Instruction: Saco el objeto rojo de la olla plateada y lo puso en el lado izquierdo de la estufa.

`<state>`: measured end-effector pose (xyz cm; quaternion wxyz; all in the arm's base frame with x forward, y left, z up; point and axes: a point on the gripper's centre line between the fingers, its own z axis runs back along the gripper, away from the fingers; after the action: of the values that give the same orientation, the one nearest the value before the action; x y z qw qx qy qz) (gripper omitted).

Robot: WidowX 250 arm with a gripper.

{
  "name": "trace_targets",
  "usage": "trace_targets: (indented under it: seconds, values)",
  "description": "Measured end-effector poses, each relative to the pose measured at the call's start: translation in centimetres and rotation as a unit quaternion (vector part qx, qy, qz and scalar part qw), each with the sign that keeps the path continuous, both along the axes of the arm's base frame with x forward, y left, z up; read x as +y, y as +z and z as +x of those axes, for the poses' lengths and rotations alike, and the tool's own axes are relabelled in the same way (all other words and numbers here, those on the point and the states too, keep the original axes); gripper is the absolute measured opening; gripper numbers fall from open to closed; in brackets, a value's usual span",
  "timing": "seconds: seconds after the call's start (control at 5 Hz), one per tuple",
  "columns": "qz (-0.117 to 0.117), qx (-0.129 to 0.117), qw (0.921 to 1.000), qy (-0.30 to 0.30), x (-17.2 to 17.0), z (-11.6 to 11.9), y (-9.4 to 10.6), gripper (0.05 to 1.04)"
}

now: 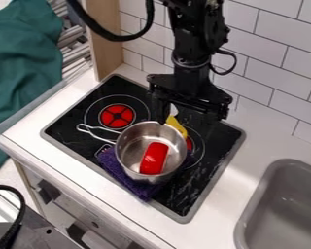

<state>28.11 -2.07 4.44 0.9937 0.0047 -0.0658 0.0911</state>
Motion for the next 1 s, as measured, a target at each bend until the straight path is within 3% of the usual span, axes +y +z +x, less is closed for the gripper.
trace_targets:
  seconds: [0.4, 1.0]
  values:
    - [-0.008, 0.04, 0.9991, 0.006, 1.6, -1.9, -2.7, 1.007]
    - [-0.023, 0.068, 0.9973, 0.015, 4.5, -3.2, -5.7, 1.007]
